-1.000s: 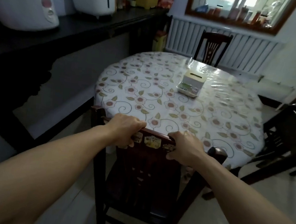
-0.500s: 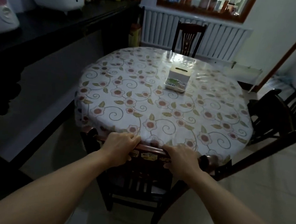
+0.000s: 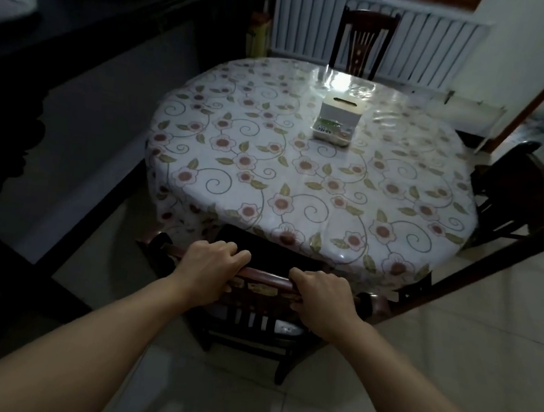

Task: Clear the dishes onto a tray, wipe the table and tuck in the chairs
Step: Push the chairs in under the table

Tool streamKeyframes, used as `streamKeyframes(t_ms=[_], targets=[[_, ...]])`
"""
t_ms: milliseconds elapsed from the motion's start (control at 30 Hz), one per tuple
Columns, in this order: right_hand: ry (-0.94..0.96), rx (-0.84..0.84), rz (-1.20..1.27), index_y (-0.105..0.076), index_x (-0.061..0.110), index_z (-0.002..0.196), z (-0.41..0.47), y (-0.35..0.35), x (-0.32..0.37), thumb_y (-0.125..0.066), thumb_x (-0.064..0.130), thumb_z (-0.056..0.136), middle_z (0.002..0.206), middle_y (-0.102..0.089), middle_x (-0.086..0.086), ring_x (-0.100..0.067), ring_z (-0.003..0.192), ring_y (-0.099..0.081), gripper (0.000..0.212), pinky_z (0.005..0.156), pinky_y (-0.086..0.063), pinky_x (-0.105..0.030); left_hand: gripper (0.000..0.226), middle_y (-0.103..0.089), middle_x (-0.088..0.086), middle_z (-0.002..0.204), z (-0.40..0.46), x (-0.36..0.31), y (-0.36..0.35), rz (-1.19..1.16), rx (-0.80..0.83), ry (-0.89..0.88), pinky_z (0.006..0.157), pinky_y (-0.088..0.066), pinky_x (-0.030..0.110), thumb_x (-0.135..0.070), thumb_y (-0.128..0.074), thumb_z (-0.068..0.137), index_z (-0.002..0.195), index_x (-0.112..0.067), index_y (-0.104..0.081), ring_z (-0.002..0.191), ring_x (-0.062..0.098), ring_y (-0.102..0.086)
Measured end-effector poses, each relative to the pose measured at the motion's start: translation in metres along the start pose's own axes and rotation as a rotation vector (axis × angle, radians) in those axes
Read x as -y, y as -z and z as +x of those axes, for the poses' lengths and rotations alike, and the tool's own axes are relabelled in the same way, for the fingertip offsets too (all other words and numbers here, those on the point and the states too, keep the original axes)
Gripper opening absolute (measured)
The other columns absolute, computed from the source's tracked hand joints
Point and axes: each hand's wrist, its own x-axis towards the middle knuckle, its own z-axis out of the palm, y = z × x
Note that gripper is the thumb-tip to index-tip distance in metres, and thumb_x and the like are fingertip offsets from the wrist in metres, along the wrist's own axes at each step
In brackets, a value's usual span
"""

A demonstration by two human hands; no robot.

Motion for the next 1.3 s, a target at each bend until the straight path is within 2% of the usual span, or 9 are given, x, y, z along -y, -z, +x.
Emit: streamKeyframes(t_ms=[200,300,400,500,633,767,900,1033,1300], targets=[[0.095,0.107,0.058,-0.05,0.025,0.112,-0.025,-0.012,0.004,-0.063,0.021,0.081,0.101,-0.058,0.001,-0.026,0.091,-0.06,0.034,0.059,-0.036,-0.031,0.05,-0.053,0.0,0.105,-0.031,-0.014,-0.012,0.031,0.111,0.026,0.061,-0.033,0.032,-0.039,-0.067,0.075,0.115,-0.023,-0.043,0.097,0.023,-0.056],[0.019,0.163,0.072,-0.045,0.024,0.119,-0.037,-0.019,0.006,-0.059,0.015,0.082,0.103,-0.059,-0.006,-0.031,0.093,-0.06,0.04,0.063,-0.037,-0.033,0.044,-0.054,0.001,0.102,-0.042,-0.021,-0.016,0.017,0.109,0.063,0.062,-0.035,0.033,-0.037,-0.067,0.075,0.111,-0.022,-0.046,0.096,0.024,-0.057],[-0.057,0.157,0.087,-0.049,0.023,0.109,-0.043,-0.022,0.01,-0.059,0.014,0.082,0.097,-0.061,-0.007,-0.034,0.093,-0.062,0.03,0.063,-0.037,-0.033,0.037,-0.053,0.0,0.101,-0.044,-0.025,-0.017,0.028,0.085,0.082,0.062,-0.032,0.031,-0.035,-0.067,0.075,0.104,-0.023,-0.048,0.096,0.022,-0.056],[-0.077,0.135,0.063,-0.049,0.025,0.106,-0.043,-0.023,0.012,-0.061,0.021,0.081,0.096,-0.063,-0.005,-0.032,0.092,-0.062,0.029,0.063,-0.036,-0.033,0.033,-0.055,0.001,0.095,-0.044,-0.023,-0.018,0.001,0.045,0.077,0.059,-0.031,0.031,-0.031,-0.07,0.071,0.097,-0.021,-0.052,0.09,0.024,-0.057],[-0.097,0.108,0.046,-0.049,0.026,0.109,-0.029,-0.021,0.008,-0.063,0.019,0.078,0.097,-0.063,-0.005,-0.032,0.094,-0.062,0.034,0.064,-0.035,-0.033,0.034,-0.057,0.001,0.076,-0.032,-0.017,-0.012,0.028,0.037,0.079,0.049,-0.038,0.03,-0.023,-0.08,0.054,0.08,-0.018,-0.058,0.07,0.023,-0.06],[-0.12,0.079,0.038,-0.048,0.027,0.109,-0.008,-0.02,-0.003,-0.064,0.019,0.078,0.098,-0.064,-0.004,-0.031,0.094,-0.063,0.036,0.065,-0.036,-0.033,0.029,-0.057,0.0,0.087,-0.007,-0.005,-0.016,0.001,-0.012,0.051,0.055,-0.033,0.03,-0.023,-0.071,0.066,0.09,-0.019,-0.055,0.081,0.023,-0.059],[-0.118,0.07,0.044,-0.048,0.027,0.108,0.004,-0.017,-0.002,-0.065,0.022,0.077,0.096,-0.064,-0.004,-0.031,0.092,-0.063,0.036,0.064,-0.036,-0.034,0.032,-0.057,0.001,0.079,0.002,0.011,-0.011,0.015,0.018,0.025,0.051,-0.032,0.029,-0.023,-0.077,0.058,0.084,-0.018,-0.057,0.072,0.024,-0.06],[-0.127,0.074,0.05,-0.048,0.027,0.108,0.005,-0.017,0.002,-0.064,0.02,0.077,0.097,-0.065,-0.004,-0.031,0.092,-0.063,0.036,0.065,-0.037,-0.034,0.027,-0.058,0.002,0.083,0.001,0.013,-0.011,-0.011,-0.008,0.017,0.054,-0.036,0.03,-0.021,-0.072,0.064,0.086,-0.017,-0.057,0.076,0.025,-0.06],[-0.134,0.084,0.037,-0.047,0.026,0.105,-0.006,-0.022,-0.002,-0.062,0.015,0.077,0.097,-0.065,-0.003,-0.032,0.093,-0.062,0.033,0.064,-0.036,-0.034,0.025,-0.057,0.002,0.089,-0.004,0.003,-0.016,0.012,0.01,0.008,0.056,-0.031,0.03,-0.022,-0.067,0.072,0.094,-0.019,-0.055,0.083,0.024,-0.059]])
